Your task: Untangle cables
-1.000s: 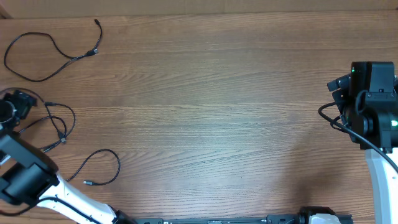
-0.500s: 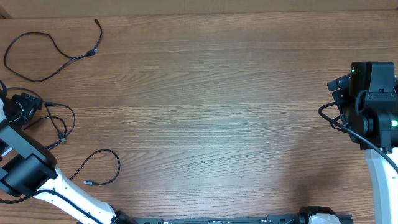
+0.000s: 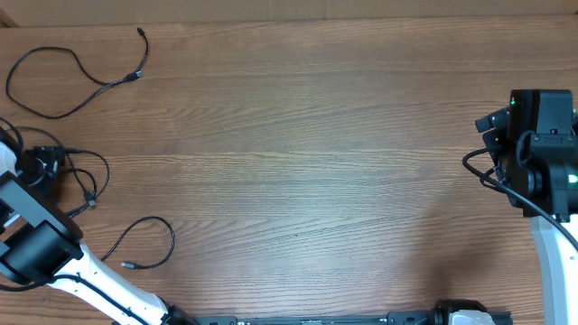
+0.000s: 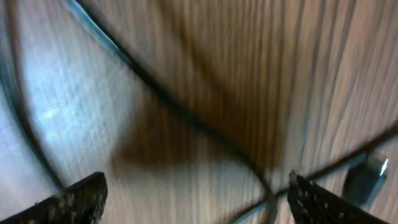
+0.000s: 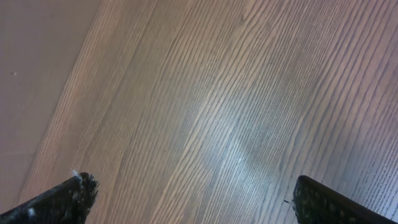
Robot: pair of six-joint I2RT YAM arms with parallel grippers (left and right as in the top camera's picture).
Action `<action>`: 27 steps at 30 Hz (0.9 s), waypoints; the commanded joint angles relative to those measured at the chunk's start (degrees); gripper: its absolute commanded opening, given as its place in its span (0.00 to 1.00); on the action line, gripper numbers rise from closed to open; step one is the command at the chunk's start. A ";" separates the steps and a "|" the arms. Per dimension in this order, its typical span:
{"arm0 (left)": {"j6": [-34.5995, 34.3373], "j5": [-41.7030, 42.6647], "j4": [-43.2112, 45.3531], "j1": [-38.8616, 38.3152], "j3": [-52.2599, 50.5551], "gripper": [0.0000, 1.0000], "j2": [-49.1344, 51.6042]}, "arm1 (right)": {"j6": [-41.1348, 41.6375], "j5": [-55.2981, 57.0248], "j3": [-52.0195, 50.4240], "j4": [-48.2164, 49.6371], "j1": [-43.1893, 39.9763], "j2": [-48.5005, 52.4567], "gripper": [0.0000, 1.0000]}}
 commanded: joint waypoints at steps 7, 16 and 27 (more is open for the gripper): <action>1.33 -0.79 7.04 0.31 -3.08 0.41 0.13 | -0.22 0.87 0.39 0.26 -0.15 -0.15 1.00; 3.15 -0.39 5.55 0.37 -2.23 0.04 -1.99 | -0.22 0.85 0.39 0.26 -0.15 -0.15 1.00; 5.25 13.42 1.51 0.37 -1.88 0.04 -11.43 | -0.22 0.85 0.39 0.26 -0.15 -0.15 1.00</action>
